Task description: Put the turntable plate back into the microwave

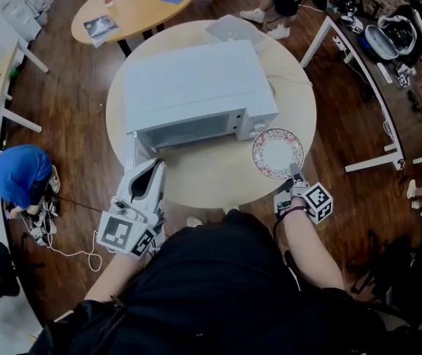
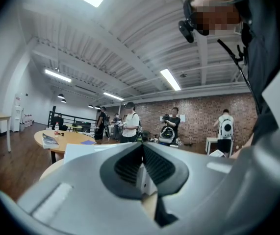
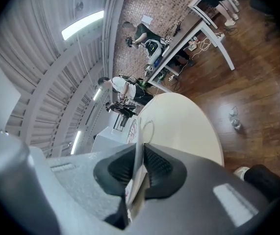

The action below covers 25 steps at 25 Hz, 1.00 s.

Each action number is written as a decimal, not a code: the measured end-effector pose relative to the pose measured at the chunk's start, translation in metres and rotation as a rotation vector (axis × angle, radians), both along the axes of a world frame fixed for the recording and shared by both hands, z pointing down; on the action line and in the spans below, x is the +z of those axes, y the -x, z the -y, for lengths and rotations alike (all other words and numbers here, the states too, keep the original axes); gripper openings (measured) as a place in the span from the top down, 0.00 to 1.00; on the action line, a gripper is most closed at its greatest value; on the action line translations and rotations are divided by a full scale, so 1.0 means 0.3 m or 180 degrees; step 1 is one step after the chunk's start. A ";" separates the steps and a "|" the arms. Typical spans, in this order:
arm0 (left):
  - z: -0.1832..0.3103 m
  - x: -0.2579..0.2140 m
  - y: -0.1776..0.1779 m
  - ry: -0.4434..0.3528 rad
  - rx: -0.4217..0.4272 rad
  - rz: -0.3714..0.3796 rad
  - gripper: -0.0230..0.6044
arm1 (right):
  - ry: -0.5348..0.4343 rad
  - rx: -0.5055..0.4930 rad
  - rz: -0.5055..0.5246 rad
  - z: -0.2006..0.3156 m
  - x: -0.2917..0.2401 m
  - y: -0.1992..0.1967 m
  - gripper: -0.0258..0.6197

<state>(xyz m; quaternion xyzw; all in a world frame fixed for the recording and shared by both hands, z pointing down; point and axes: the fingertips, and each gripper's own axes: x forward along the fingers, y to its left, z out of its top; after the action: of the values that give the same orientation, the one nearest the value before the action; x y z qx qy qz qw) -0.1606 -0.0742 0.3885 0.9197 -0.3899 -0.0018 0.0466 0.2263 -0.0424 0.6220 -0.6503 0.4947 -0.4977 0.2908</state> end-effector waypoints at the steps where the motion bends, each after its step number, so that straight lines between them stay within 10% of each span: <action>1: -0.003 0.001 0.001 -0.0001 0.0000 0.0002 0.96 | 0.0012 -0.0008 -0.0002 -0.001 0.001 0.004 0.92; 25: -0.042 0.011 0.064 0.0015 -0.0076 0.0019 0.96 | 0.0062 -0.0191 0.0097 0.013 0.015 0.126 0.92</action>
<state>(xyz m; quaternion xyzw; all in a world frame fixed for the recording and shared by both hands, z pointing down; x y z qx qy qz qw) -0.1798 -0.0615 0.3917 0.9148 -0.4010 0.0013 0.0476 0.1885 -0.0464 0.6265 -0.6303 0.5047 -0.5209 0.2769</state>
